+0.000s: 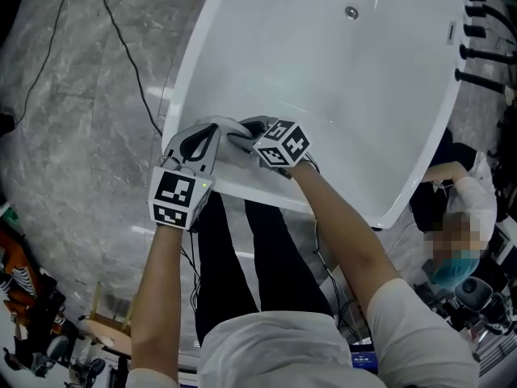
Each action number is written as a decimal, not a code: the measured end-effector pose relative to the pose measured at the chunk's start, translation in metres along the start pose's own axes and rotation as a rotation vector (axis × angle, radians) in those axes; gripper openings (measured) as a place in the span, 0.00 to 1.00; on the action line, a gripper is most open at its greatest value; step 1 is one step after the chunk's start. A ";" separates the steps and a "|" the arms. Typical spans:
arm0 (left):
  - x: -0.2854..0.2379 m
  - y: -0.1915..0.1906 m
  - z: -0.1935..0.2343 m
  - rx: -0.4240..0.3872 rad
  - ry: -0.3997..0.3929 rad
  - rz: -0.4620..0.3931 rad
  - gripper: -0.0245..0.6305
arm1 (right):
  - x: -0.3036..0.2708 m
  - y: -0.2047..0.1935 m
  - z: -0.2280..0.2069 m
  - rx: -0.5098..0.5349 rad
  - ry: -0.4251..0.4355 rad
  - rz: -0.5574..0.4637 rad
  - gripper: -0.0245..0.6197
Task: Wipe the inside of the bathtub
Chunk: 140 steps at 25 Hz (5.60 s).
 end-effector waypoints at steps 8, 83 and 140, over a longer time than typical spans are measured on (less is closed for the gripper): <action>-0.037 0.002 0.001 0.002 -0.029 0.016 0.05 | -0.012 -0.025 -0.051 -0.052 -0.072 -0.008 0.19; -0.143 -0.018 0.011 -0.193 -0.098 0.263 0.05 | 0.034 -0.108 -0.153 -0.188 -0.195 0.173 0.19; -0.120 -0.018 -0.040 -0.271 -0.214 0.230 0.05 | 0.169 -0.108 -0.006 -0.112 0.182 0.147 0.18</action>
Point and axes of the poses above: the fingertips, and each gripper's own axes: x backward along the fingers, z to its left, y out of its top, the point moved 8 cm from there along x, backward along the fingers, and after that the axes turned 2 degrees about x, right-handed, at the moved point
